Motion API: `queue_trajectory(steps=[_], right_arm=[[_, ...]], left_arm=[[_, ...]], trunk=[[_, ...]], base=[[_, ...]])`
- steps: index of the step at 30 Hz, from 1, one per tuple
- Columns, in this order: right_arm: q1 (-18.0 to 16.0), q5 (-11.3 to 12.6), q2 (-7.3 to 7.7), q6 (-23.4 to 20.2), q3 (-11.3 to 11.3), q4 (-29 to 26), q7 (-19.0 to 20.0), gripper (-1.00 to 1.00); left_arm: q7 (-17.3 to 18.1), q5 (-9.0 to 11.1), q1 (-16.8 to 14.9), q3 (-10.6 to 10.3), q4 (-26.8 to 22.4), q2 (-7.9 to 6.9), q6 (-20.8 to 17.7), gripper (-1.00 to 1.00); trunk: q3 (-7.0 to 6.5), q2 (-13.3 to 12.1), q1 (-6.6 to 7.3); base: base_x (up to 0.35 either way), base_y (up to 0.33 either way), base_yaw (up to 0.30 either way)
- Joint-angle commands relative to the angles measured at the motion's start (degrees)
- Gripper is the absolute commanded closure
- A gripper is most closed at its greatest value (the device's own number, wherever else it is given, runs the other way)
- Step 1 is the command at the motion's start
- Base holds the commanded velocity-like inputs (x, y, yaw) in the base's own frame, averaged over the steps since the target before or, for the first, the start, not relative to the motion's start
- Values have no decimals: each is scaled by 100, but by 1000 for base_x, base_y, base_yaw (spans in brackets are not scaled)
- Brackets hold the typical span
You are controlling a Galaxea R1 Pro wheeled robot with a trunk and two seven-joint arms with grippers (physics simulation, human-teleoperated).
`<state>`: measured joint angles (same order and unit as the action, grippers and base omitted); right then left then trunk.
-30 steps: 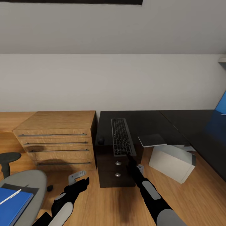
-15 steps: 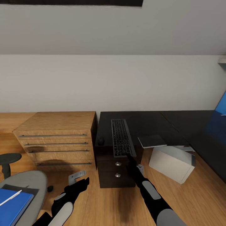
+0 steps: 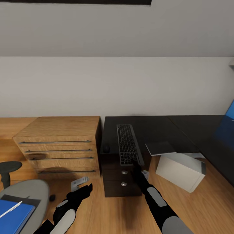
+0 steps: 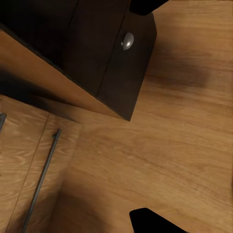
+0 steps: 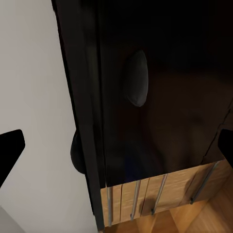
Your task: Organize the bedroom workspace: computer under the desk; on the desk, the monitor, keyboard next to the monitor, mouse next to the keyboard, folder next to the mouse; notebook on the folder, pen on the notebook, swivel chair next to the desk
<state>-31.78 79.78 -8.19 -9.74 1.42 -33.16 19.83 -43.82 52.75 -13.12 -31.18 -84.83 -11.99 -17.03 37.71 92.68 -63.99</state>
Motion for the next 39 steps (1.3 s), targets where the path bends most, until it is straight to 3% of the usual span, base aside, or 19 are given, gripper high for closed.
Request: queue_trajectory(steps=[1, 15, 19, 39], right_arm=[[-3, 58, 1, -19, 7, 2, 12, -100], [-3, 58, 1, -19, 16, 2, 12, -100], [-3, 57, 1, -19, 16, 1, 12, -100], [-3, 39, 1, -21, 16, -13, 12, -100]], left_arm=[[-39, 22, -6, -11, -8, -5, -13, -100], [-39, 16, -6, -17, 1, -5, -18, -100], [-39, 16, -6, -16, 1, -5, -14, -100], [-39, 25, -6, -12, 1, -5, -20, -100]], trunk=[[5, 3, -1], [5, 3, -1], [-66, -158, 87], [-66, -158, 87]], base=[[149, 89, 0], [58, 25, 0], [0, 0, 0], [0, 0, 0]])
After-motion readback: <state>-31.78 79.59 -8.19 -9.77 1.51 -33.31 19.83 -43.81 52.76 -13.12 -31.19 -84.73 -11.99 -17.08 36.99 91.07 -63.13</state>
